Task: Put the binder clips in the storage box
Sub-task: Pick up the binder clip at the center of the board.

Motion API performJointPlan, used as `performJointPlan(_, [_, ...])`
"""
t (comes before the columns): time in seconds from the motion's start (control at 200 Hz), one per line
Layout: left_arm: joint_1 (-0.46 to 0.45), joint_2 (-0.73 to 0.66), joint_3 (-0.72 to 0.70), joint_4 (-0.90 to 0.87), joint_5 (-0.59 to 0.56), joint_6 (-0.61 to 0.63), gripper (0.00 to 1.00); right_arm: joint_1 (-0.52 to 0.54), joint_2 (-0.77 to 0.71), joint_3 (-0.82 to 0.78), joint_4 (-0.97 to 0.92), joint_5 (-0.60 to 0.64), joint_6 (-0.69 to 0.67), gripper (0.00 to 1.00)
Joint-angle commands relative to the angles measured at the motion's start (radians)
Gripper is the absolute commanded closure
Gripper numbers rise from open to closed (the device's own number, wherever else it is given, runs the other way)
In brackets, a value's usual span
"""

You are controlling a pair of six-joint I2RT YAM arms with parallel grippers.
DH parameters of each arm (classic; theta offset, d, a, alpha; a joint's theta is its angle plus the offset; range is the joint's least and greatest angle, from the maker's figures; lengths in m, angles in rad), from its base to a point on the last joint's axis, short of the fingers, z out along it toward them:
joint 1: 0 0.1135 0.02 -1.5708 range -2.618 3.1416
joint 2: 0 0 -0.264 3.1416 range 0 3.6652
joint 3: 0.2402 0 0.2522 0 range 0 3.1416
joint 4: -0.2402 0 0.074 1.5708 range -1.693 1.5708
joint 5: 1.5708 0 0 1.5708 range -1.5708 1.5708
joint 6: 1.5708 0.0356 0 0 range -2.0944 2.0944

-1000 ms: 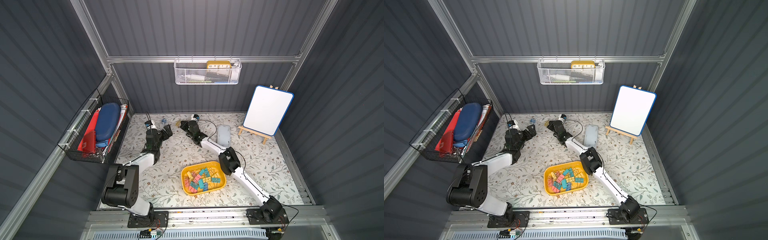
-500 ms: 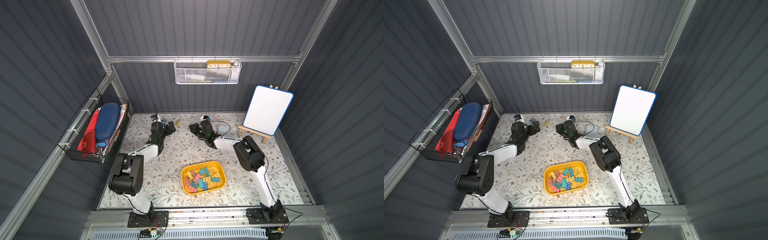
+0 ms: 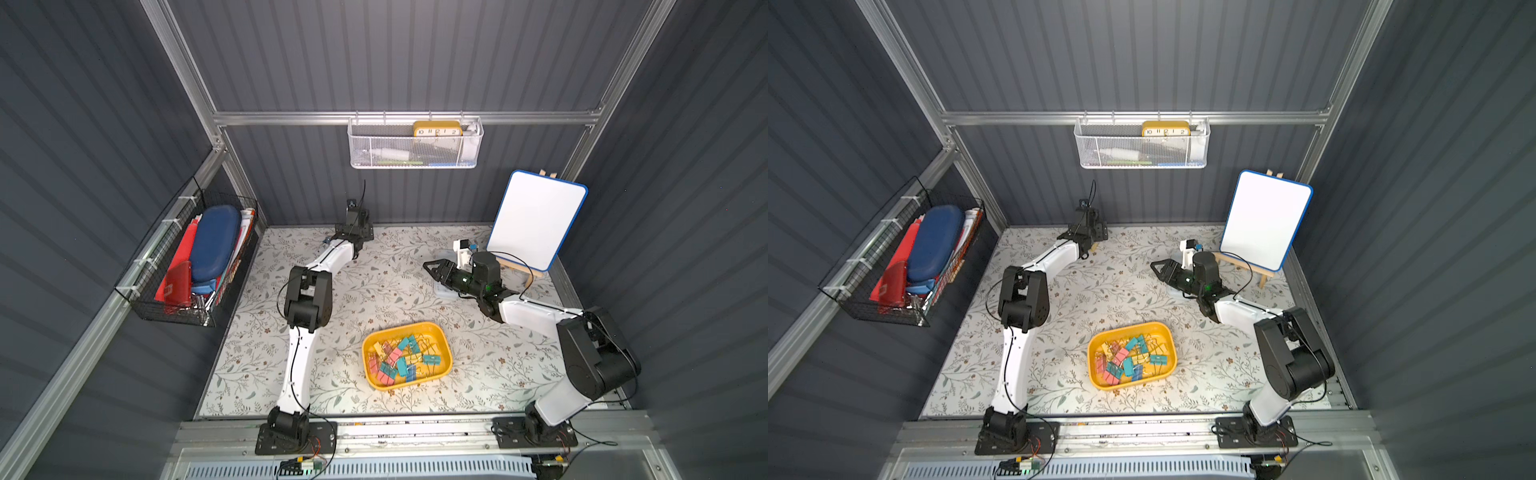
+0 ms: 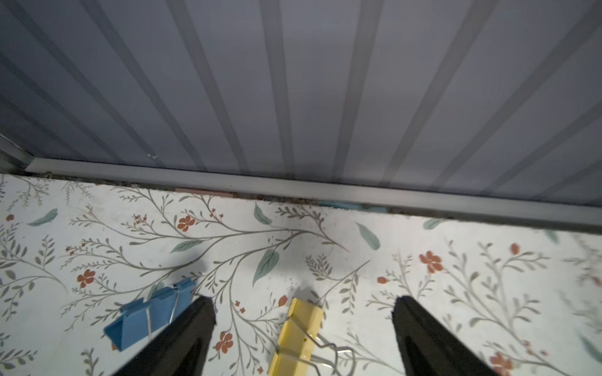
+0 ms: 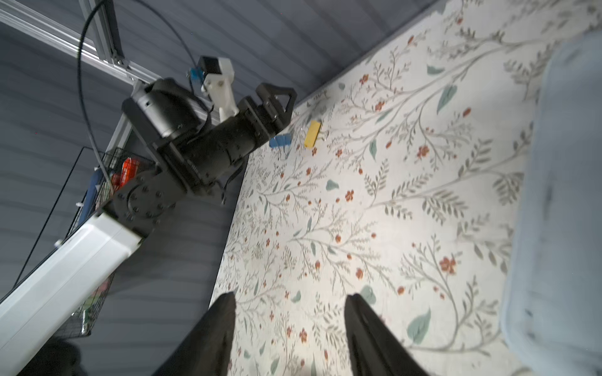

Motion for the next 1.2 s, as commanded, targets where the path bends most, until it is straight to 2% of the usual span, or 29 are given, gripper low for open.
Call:
performJointPlan(0.0, [-0.001, 0.054, 0.095, -0.141, -0.025, 0.107, 0.16, -0.038, -0.031, -0.029, -0.082, -0.103, -0.075, 0.4])
performJointPlan(0.105, [-0.002, 0.103, 0.159, -0.169, -0.012, 0.123, 0.27, -0.058, -0.024, -0.053, -0.078, -0.122, -0.079, 0.39])
performJointPlan(0.19, [-0.002, 0.132, 0.199, -0.187, -0.012, 0.127, 0.42, -0.065, -0.008, -0.057, -0.065, -0.142, -0.074, 0.39])
performJointPlan(0.35, [-0.003, 0.163, 0.239, -0.211, -0.006, 0.121, 0.65, -0.075, 0.027, -0.044, -0.047, -0.182, -0.059, 0.39])
performJointPlan(0.545, [-0.005, 0.125, 0.203, -0.209, 0.019, 0.088, 0.85, -0.088, 0.019, -0.047, -0.043, -0.197, -0.053, 0.38])
performJointPlan(0.64, [-0.005, 0.094, 0.181, -0.211, 0.028, 0.067, 1.0, -0.091, 0.002, -0.058, -0.049, -0.192, -0.061, 0.38])
performJointPlan(0.996, [-0.026, -0.142, 0.025, -0.248, 0.177, -0.065, 1.0, -0.108, -0.076, -0.132, -0.041, -0.173, -0.095, 0.37])
performJointPlan(1.196, [-0.11, -0.417, -0.227, -0.209, 0.352, -0.186, 1.0, -0.128, -0.095, -0.2, 0.022, -0.151, -0.127, 0.34])
